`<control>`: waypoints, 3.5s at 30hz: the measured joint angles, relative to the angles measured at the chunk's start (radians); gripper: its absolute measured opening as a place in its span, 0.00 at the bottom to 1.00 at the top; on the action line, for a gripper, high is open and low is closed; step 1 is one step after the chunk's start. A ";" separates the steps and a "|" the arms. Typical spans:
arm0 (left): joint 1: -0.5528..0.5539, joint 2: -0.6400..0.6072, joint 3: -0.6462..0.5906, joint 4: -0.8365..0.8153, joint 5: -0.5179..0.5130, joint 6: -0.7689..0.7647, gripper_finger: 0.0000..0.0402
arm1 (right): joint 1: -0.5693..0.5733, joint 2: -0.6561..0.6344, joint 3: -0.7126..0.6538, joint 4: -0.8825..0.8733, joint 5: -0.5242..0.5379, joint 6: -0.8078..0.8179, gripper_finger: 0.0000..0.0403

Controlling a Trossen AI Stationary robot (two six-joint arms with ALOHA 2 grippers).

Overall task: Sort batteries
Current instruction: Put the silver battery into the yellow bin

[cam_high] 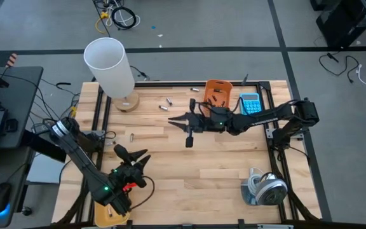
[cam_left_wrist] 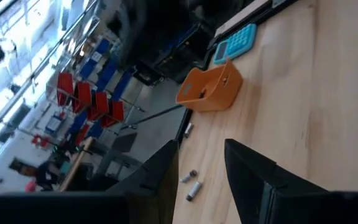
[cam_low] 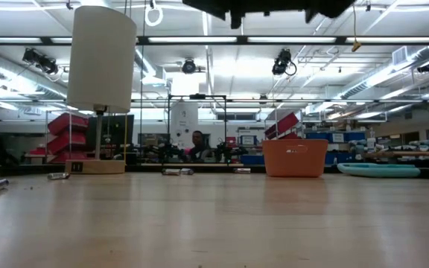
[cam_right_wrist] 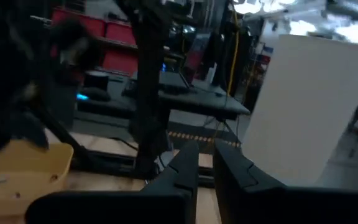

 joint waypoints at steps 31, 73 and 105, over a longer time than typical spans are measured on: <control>-0.087 -0.132 -0.391 -0.001 0.034 -0.457 0.33 | -0.322 0.516 0.870 -0.783 -0.093 0.025 0.08; -0.084 -0.132 -0.520 -0.001 0.121 -0.615 0.33 | -0.361 0.726 0.875 -1.027 -0.236 0.142 0.16; -0.084 -0.132 -0.520 -0.001 0.113 -0.637 0.33 | -0.365 0.761 0.874 -0.970 -0.158 0.552 0.24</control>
